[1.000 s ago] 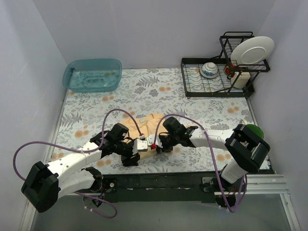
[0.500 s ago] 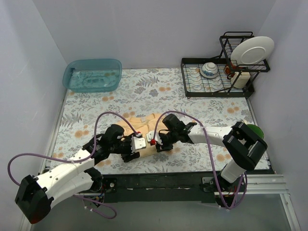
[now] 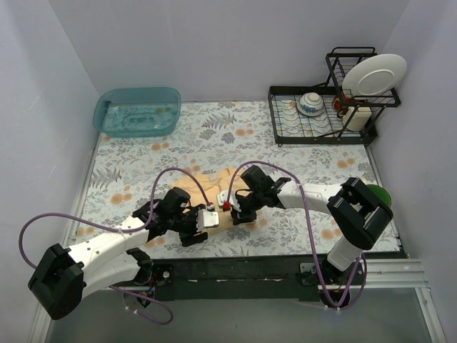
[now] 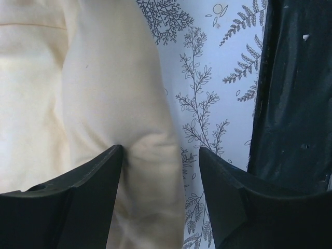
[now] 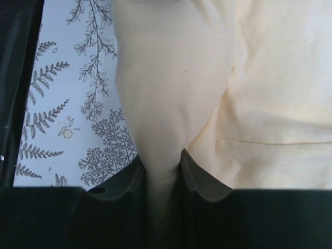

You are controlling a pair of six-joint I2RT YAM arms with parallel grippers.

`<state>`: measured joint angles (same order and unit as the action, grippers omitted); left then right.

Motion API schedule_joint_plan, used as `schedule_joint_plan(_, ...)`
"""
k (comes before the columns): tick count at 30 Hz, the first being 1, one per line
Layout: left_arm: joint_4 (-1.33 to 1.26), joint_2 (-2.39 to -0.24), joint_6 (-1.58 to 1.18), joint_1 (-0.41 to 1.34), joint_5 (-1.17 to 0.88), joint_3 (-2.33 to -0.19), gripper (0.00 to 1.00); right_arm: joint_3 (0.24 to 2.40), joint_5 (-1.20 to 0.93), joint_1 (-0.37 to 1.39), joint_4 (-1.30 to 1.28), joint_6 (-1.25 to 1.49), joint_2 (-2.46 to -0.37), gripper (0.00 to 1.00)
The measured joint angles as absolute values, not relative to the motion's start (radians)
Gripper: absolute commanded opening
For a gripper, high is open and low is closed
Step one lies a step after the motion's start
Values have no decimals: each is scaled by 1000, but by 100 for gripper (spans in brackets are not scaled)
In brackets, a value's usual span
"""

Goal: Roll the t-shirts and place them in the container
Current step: Roll the T-shirt to the center of the board.

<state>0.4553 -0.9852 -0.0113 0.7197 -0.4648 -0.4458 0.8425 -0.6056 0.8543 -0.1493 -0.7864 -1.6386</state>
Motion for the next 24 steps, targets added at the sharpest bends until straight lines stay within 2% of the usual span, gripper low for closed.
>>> schedule_joint_plan(5, 432, -980, 33, 722, -470, -420, 56, 879, -631, 834, -186, -762, -1667, 14)
schedule_joint_plan(8, 384, -1021, 48, 726, -450, -418, 33, 904, -644, 816, -213, -758, -1687, 14)
schedule_joint_plan(9, 364, -1039, 46, 727, -441, -421, 19, 910, -645, 810, -221, -758, -1690, 14)
schedule_joint_plan(11, 336, -1071, 42, 729, -421, -435, 4, 917, -647, 797, -237, -763, -1692, 13)
schedule_joint_plan(12, 328, -1089, 39, 729, -414, -446, 0, 921, -646, 793, -245, -766, -1692, 12)
schedule_joint_plan(18, 442, -1166, 49, 729, -443, -561, 0, 1011, -681, 757, -399, -825, -1734, 6)
schedule_joint_plan(24, 687, -1235, 70, 665, -625, -752, 0, 1140, -788, 700, -714, -979, -1778, 2)
